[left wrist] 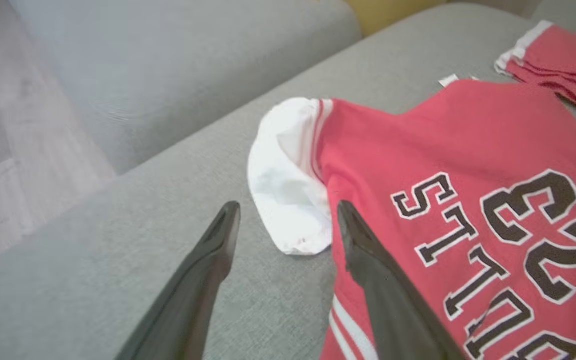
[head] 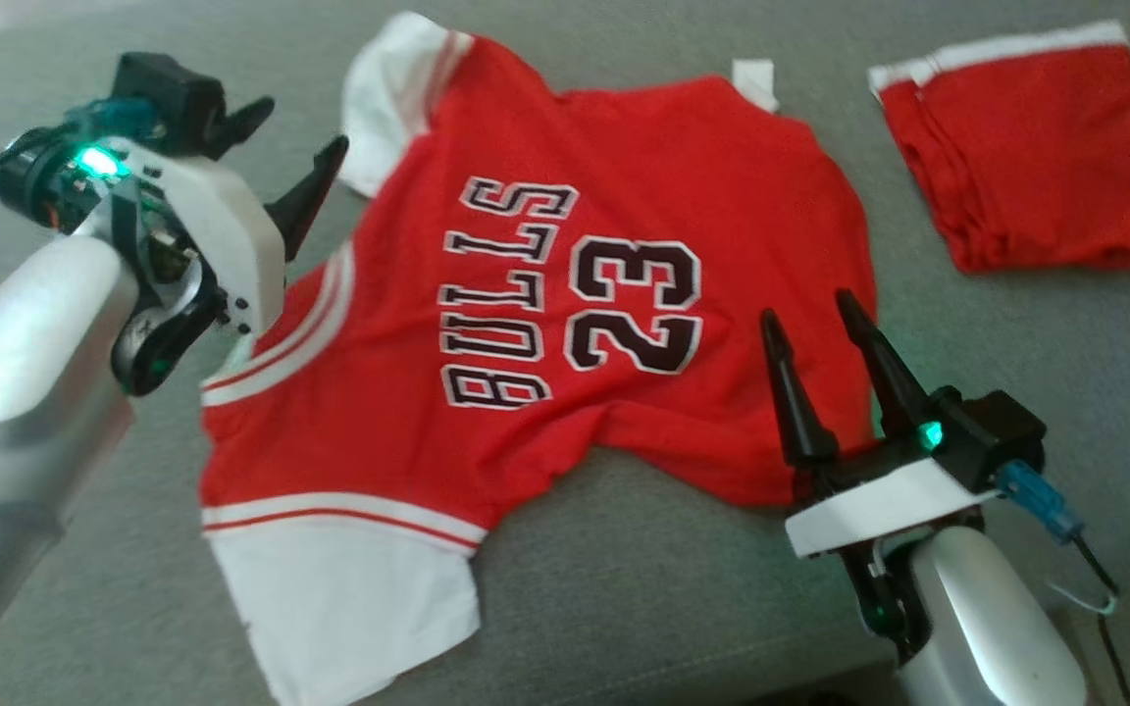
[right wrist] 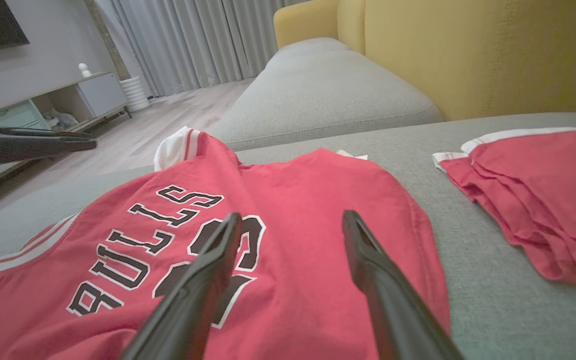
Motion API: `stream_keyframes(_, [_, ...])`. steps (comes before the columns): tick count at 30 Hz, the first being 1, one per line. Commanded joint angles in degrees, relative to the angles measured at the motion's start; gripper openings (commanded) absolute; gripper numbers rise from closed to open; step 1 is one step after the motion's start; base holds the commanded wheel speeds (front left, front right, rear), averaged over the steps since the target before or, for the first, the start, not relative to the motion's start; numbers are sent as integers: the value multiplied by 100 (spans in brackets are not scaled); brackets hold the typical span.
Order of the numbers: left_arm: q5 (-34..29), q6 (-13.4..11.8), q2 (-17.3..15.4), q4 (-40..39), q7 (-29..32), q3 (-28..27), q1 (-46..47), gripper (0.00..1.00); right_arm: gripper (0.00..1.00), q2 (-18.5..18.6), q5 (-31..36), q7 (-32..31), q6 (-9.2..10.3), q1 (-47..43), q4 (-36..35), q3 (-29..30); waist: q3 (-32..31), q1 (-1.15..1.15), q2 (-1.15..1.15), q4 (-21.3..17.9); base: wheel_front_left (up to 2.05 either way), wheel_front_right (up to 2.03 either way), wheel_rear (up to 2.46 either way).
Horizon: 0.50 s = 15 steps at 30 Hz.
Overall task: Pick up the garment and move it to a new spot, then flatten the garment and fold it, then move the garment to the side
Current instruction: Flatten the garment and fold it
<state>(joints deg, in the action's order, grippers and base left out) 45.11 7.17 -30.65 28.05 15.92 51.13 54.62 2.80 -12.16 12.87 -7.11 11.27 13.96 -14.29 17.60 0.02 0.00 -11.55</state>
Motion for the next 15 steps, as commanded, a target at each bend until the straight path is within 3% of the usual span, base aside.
stream_keyframes(1, [167, 27, -282, -95, 133, -73, 478, 100, 100, 8, -58, 92, -37, 180, -143, -173, 351, -2, 0, -358, 0, 0, 0])
stream_keyframes(6, [672, 30, -431, 121, 390, 396, 904, 100, 100, 8, -187, 164, -37, 302, -67, -324, 575, -2, 0, -621, 0, 0, 0])
stream_keyframes(15, [926, 31, -476, 894, 478, 891, 1453, 100, 100, 8, -308, 208, -37, 395, 3, -443, 830, -2, 0, -937, 0, 0, 0])
